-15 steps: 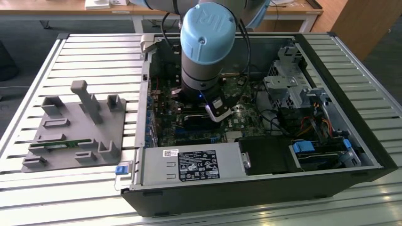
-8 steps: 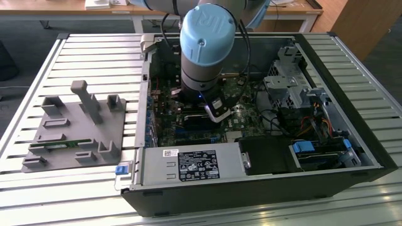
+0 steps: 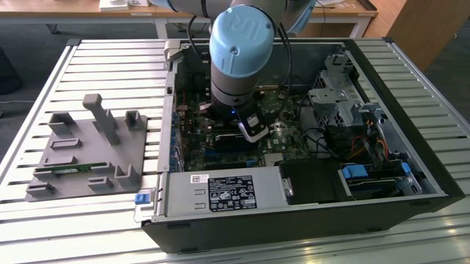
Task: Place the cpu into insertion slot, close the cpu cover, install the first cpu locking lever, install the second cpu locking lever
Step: 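Install the second cpu locking lever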
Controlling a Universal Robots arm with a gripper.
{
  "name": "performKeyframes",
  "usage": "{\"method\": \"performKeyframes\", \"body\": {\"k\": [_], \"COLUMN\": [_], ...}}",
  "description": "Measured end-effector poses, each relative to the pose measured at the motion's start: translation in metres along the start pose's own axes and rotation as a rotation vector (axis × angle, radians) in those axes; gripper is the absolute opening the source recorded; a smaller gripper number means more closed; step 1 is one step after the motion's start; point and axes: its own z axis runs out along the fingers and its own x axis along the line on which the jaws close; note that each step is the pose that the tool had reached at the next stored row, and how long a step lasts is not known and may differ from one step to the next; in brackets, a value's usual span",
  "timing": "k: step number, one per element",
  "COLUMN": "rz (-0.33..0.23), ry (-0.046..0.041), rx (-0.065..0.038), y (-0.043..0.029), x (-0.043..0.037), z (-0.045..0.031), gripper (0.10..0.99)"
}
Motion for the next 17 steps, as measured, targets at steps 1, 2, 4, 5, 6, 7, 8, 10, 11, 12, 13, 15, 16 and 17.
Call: {"method": "performKeyframes", "body": {"k": [1,2,4,5,6,7,8,10,11,12,13,15,16,17], "rz": [0.000,0.000,0.000,0.000,0.000,0.000,0.000,0.000,0.000,0.000,0.000,0.000,0.000,0.000], "ry": [0.0000,0.0001,-0.0001,0.0001,0.0001,0.0001,0.0001,0.0002,0.0002,0.0003,0.0003,0.0001,0.0002,0.0003], "rx": [-0.002,-0.005,-0.011,-0.012,-0.014,-0.016,-0.017,-0.017,-0.017,-0.017,-0.017,-0.018,-0.017,-0.017], "y": [0.0004,0.0008,0.0015,0.0017,0.0019,0.0021,0.0024,0.0027,0.0028,0.0030,0.0032,0.0035,0.0036,0.0036], "x": [0.0002,0.0003,0.0005,0.0006,0.0008,0.0009,0.0011,0.0015,0.0017,0.0018,0.0018,0.0019,0.0019,0.0020], "z": [0.0002,0.0004,0.0010,0.0012,0.0014,0.0016,0.0018,0.0019,0.0019,0.0016,0.0015,0.0017,0.0016,0.0017], "gripper": [0.106,0.106,0.106,0.106,0.106,0.106,0.106,0.106,0.106,0.106,0.106,0.106,0.106,0.106]}}
